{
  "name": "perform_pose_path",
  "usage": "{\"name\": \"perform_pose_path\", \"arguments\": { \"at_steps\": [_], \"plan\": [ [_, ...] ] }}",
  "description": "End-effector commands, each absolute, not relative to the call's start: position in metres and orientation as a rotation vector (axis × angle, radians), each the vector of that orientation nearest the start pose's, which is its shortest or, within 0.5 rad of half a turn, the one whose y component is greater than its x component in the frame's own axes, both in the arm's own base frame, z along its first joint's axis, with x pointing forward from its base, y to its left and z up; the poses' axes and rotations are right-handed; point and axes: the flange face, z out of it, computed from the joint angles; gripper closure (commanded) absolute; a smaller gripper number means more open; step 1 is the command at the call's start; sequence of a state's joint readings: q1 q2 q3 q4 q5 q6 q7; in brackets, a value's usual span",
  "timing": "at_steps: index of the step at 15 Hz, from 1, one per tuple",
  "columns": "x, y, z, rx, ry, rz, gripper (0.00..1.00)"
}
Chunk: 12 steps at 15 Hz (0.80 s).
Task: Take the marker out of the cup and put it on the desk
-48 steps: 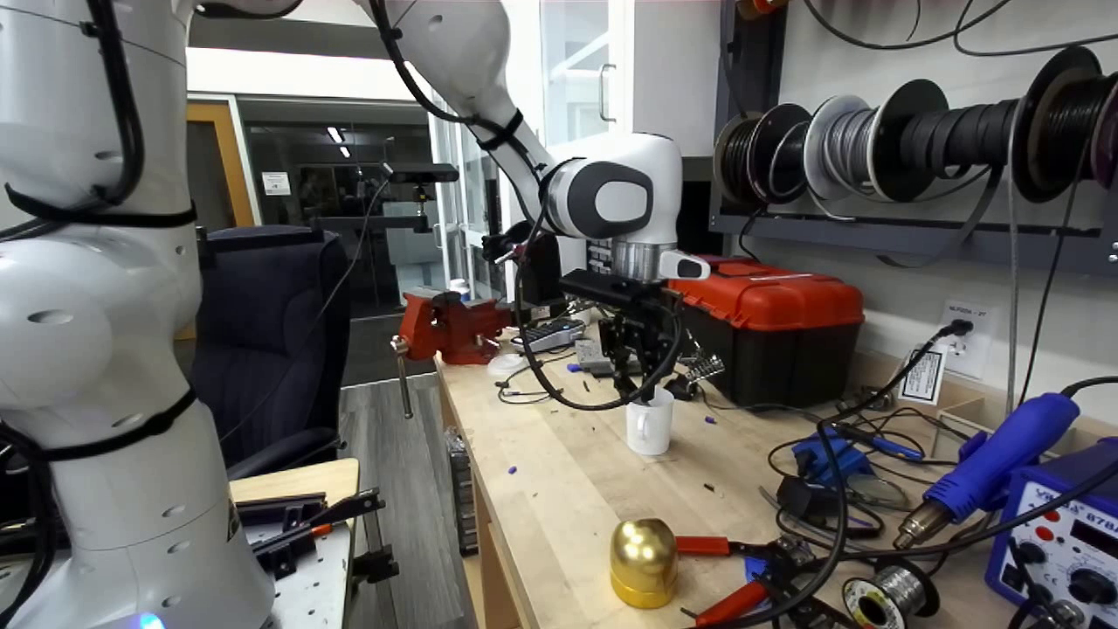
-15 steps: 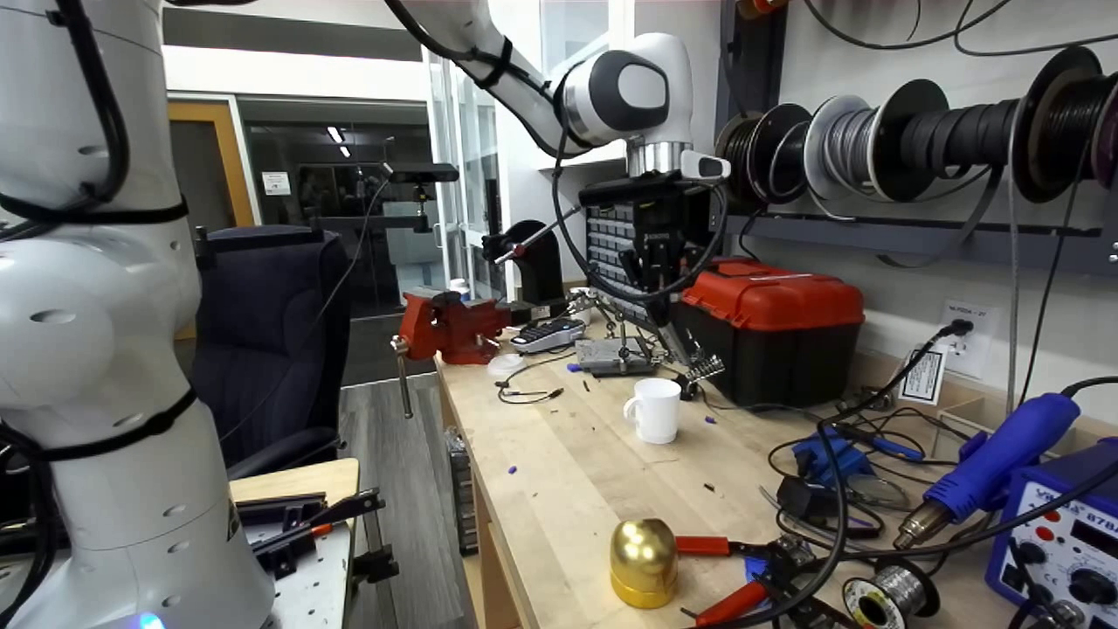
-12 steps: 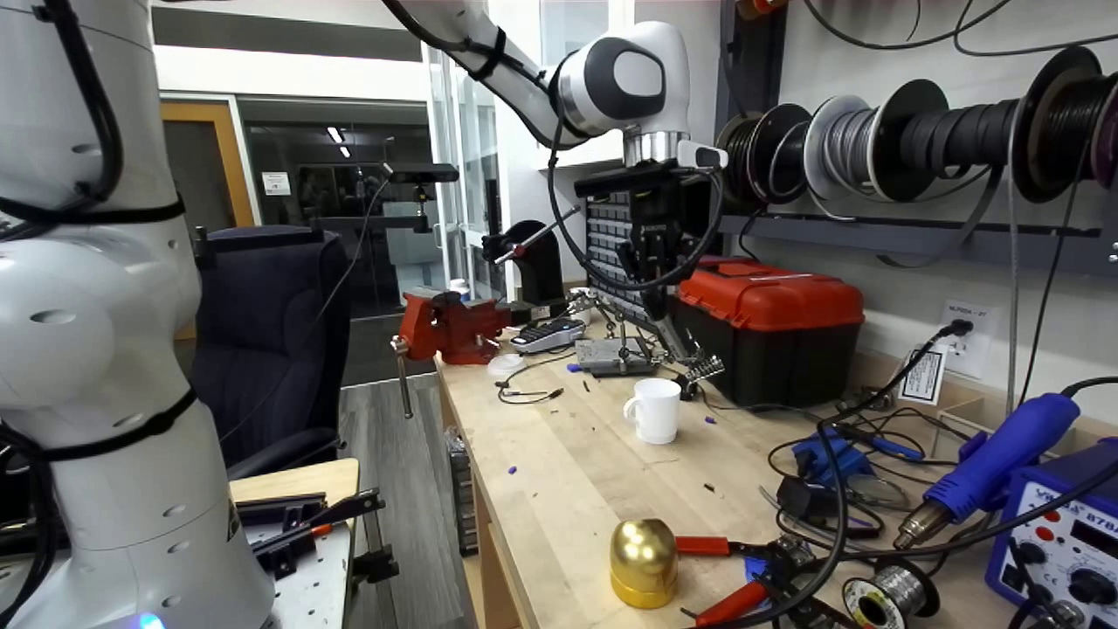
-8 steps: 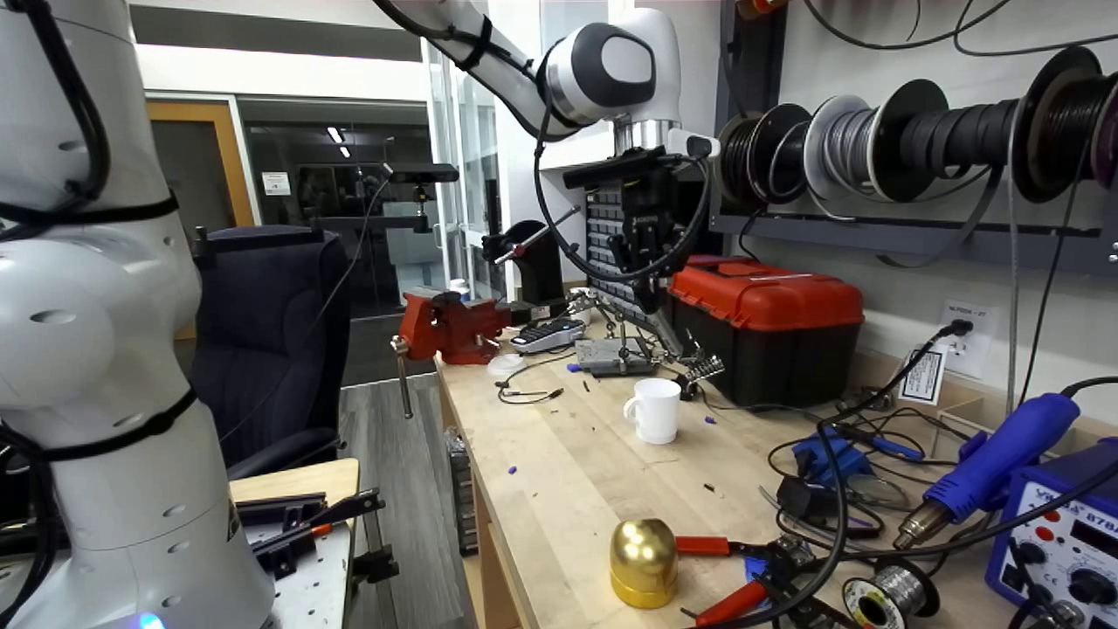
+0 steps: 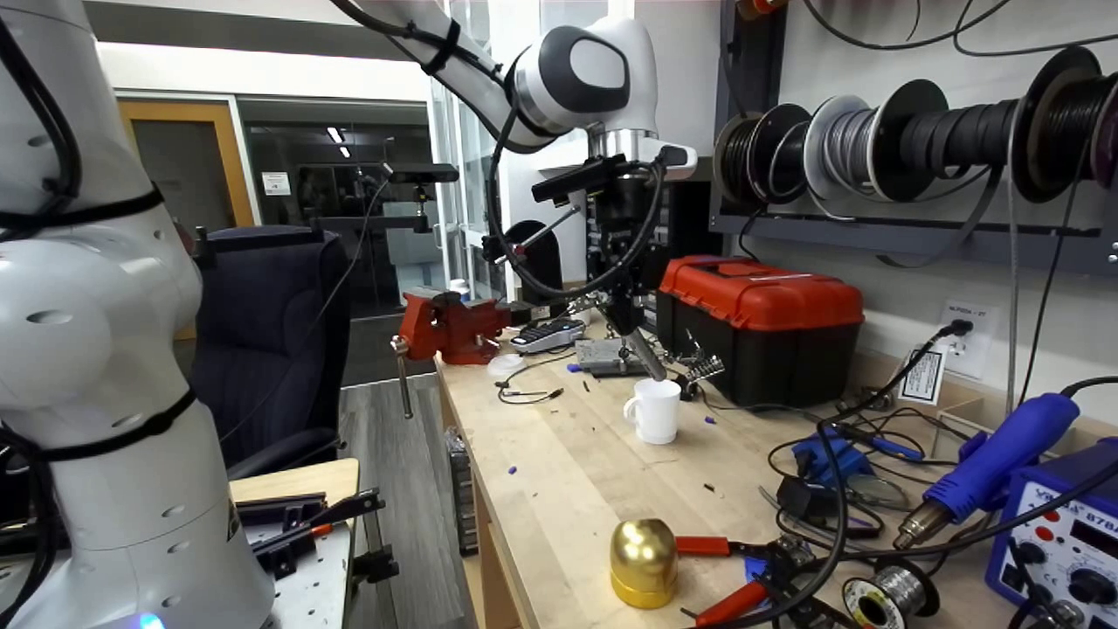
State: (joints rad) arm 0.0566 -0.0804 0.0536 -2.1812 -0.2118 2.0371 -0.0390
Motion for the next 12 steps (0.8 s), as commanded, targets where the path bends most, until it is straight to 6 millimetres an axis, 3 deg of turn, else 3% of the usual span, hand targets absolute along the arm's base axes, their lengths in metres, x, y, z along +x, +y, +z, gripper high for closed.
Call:
{"name": "perform_pose_path", "arguments": {
  "at_steps": [1,7,12],
  "plan": [
    [0.483,0.038,0.407,-3.359,-0.304,0.041,0.94],
    [0.475,0.039,0.376,-3.377,-0.278,-0.067,0.94],
    [0.473,0.030,0.377,-3.389,-0.238,-0.243,0.94]
  ]
}}
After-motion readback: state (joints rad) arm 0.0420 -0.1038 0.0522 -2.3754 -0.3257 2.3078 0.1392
